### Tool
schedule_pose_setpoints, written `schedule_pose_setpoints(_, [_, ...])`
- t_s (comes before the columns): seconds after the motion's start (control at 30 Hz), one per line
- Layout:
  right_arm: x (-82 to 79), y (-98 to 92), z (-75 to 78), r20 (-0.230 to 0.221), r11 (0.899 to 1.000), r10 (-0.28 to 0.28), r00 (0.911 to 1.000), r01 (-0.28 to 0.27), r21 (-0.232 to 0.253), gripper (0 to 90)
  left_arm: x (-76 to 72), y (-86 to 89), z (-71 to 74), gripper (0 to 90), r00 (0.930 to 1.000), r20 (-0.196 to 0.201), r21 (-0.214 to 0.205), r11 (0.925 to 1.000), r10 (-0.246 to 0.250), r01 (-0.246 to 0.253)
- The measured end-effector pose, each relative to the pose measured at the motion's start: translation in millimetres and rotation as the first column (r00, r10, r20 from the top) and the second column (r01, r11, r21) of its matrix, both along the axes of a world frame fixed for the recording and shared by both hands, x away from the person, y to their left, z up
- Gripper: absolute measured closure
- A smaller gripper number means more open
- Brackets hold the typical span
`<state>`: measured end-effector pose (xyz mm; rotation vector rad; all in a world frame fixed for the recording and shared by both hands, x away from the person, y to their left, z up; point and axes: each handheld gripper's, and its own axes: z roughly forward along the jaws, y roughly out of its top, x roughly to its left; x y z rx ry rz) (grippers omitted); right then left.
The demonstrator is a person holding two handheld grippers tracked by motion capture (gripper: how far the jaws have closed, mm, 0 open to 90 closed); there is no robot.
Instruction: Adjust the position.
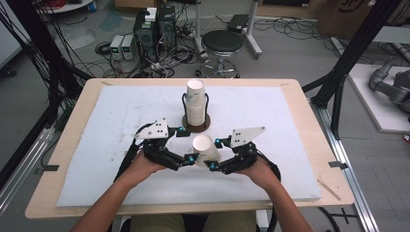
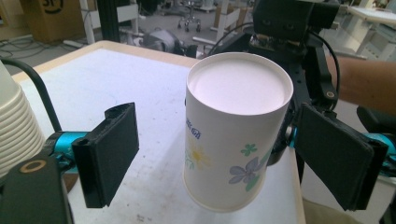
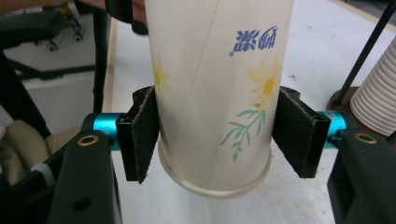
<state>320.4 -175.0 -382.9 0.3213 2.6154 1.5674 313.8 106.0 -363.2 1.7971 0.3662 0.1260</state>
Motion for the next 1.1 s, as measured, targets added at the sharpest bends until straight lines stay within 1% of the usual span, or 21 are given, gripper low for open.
schedule_pose_setpoints(0.03, [0.4, 0.4, 1.4, 0.001, 1.0, 0.004, 1.0, -0.004, -0.013, 36.3, 0.2, 0.6, 0.7, 14.0, 1.0, -0.002, 0.01, 0.9999, -0.003, 0.003])
schedule_pose_setpoints(0.07, [0.4, 0.4, 1.4, 0.001, 1.0, 0.004, 1.0, -0.004, -0.013, 36.3, 0.2, 0.6, 0.7, 14.0, 1.0, -0.002, 0.01, 0.9999, -0.003, 0.003])
schedule_pose_setpoints(0.1, [1.7, 0.8, 5.2, 0.004, 0.999, 0.016, 0.9999, -0.016, -0.038, 36.3, -0.1, 0.7, 1.8, 14.0, 0.9999, -0.009, 0.021, 0.9998, -0.006, 0.006])
schedule_pose_setpoints(0.13, [2.3, 1.0, 6.3, 0.007, 0.999, 0.022, 0.9997, -0.021, -0.046, 36.4, -0.1, 0.7, 1.8, 14.0, 0.9999, -0.009, 0.021, 0.9998, -0.006, 0.006])
schedule_pose_setpoints(0.23, [3.1, 2.2, 11.6, 0.018, 0.996, 0.038, 0.9991, -0.037, -0.084, 36.4, -0.4, 0.1, 4.0, 14.0, 0.9996, -0.015, 0.05, 0.9985, -0.023, 0.024])
schedule_pose_setpoints(0.3, [3.5, 3.1, 14.9, 0.024, 0.993, 0.049, 0.9985, -0.046, -0.109, 36.4, -0.6, -0.6, 5.5, 14.0, 0.9993, -0.016, 0.067, 0.9971, -0.034, 0.035])
schedule_pose_setpoints(0.43, [4.3, 5.3, 20.1, 0.031, 0.984, 0.067, 0.9973, -0.061, -0.167, 36.3, -0.4, -2.9, 9.2, 14.2, 0.9988, -0.013, 0.084, 0.9953, -0.048, 0.048])
schedule_pose_setpoints(0.57, [5.2, 10.5, 24.5, 0.04, 0.968, 0.092, 0.9949, -0.08, -0.236, 36.3, 0.1, -6.6, 11.4, 14.6, 0.998, -0.021, 0.105, 0.9926, -0.059, 0.061])
schedule_pose_setpoints(0.67, [5.4, 14.9, 27.4, 0.044, 0.954, 0.107, 0.9932, -0.09, -0.287, 36.3, 0.7, -9.2, 12.3, 15.1, 0.9971, -0.022, 0.136, 0.9878, -0.073, 0.076])
schedule_pose_setpoints(0.73, [6.0, 17.5, 29.1, 0.046, 0.946, 0.117, 0.9921, -0.097, -0.31, 36.3, 1.4, -10.7, 12.1, 15.5, 0.9963, -0.026, 0.155, 0.9843, -0.081, 0.084])
schedule_pose_setpoints(0.8, [5.9, 20.5, 30.4, 0.041, 0.937, 0.13, 0.9907, -0.109, -0.331, 36.3, 1.7, -12.7, 11.4, 16.2, 0.9952, -0.036, 0.164, 0.9818, -0.091, 0.096])
schedule_pose_setpoints(0.83, [5.7, 22.0, 31.1, 0.038, 0.932, 0.134, 0.9902, -0.113, -0.345, 36.3, 1.8, -13.3, 11.1, 17.2, 0.9944, -0.041, 0.175, 0.9792, -0.097, 0.103])
schedule_pose_setpoints(0.87, [5.7, 22.0, 31.1, 0.038, 0.932, 0.134, 0.9902, -0.113, -0.345, 36.3, 1.8, -13.3, 11.1, 18.3, 0.9944, -0.041, 0.175, 0.9792, -0.097, 0.103])
schedule_pose_setpoints(0.9, [5.7, 23.7, 31.5, 0.035, 0.926, 0.14, 0.9896, -0.118, -0.359, 36.3, 1.7, -14.6, 10.6, 18.3, 0.9937, -0.044, 0.181, 0.9774, -0.103, 0.109])
schedule_pose_setpoints(0.93, [5.3, 27.6, 32.7, 0.038, 0.91, 0.15, 0.9879, -0.123, -0.396, 36.2, 1.8, -15.2, 10.2, 19.2, 0.9936, -0.044, 0.19, 0.9757, -0.104, 0.11])
schedule_pose_setpoints(1.1, [4.5, 34.6, 35.3, 0.024, 0.88, 0.175, 0.9842, -0.146, -0.451, 36.2, 3.2, -17.9, 7.6, 22.6, 0.9911, -0.064, 0.204, 0.9706, -0.116, 0.127])
